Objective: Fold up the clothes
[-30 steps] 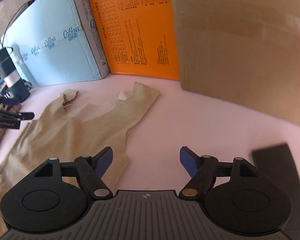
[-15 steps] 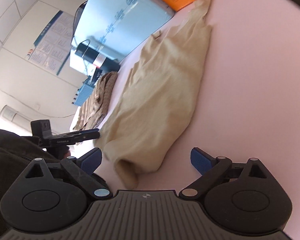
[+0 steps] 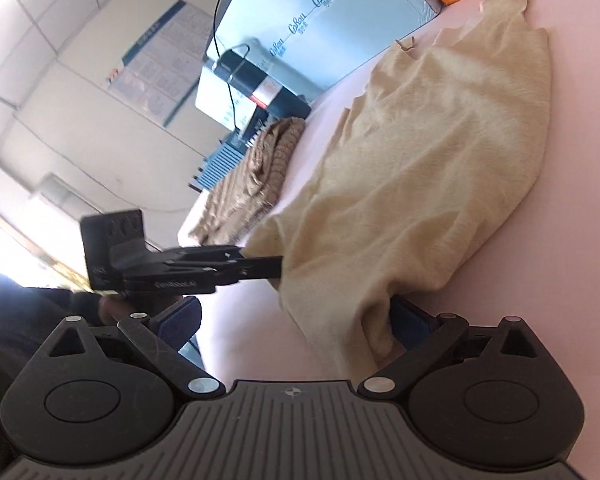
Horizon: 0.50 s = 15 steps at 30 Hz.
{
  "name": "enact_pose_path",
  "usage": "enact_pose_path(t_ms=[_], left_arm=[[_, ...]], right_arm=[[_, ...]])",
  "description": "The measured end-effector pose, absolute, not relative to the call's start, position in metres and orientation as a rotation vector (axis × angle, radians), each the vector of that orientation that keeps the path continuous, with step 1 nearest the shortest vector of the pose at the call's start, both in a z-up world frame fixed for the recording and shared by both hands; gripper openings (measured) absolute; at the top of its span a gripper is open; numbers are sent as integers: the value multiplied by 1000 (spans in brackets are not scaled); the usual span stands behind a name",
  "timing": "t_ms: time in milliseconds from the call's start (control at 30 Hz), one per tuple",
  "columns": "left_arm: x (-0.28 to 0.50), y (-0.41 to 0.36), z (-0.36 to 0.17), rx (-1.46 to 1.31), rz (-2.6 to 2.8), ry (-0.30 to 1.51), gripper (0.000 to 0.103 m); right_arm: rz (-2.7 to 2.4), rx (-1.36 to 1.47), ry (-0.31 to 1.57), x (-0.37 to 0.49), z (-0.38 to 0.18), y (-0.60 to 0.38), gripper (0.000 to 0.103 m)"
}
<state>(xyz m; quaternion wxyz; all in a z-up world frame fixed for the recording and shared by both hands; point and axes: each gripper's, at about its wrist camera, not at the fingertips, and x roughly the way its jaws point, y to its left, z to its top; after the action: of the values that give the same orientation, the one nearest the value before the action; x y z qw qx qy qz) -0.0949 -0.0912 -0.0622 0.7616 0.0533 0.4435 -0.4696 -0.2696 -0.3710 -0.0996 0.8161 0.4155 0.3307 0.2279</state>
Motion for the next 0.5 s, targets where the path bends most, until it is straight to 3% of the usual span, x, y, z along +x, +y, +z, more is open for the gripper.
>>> enact_pose_path(t_ms=[133, 200, 233, 267, 500], left_arm=[[-40, -113, -39, -8, -909, 885, 39], [-15, -116, -28, -89, -817, 855, 57], [-3, -117, -22, -125, -758, 846, 73], [4, -116, -17, -128, -723, 843, 77], [-19, -77, -29, 89, -725, 857, 81]], right_arm=[[429, 1108, 488, -236, -85, -412, 100], [316, 1154, 376, -223, -78, -437, 102], [241, 1184, 369, -220, -77, -448, 103], [167, 1209, 371, -217, -77, -457, 103], [162, 952, 548, -246, -59, -452, 103]])
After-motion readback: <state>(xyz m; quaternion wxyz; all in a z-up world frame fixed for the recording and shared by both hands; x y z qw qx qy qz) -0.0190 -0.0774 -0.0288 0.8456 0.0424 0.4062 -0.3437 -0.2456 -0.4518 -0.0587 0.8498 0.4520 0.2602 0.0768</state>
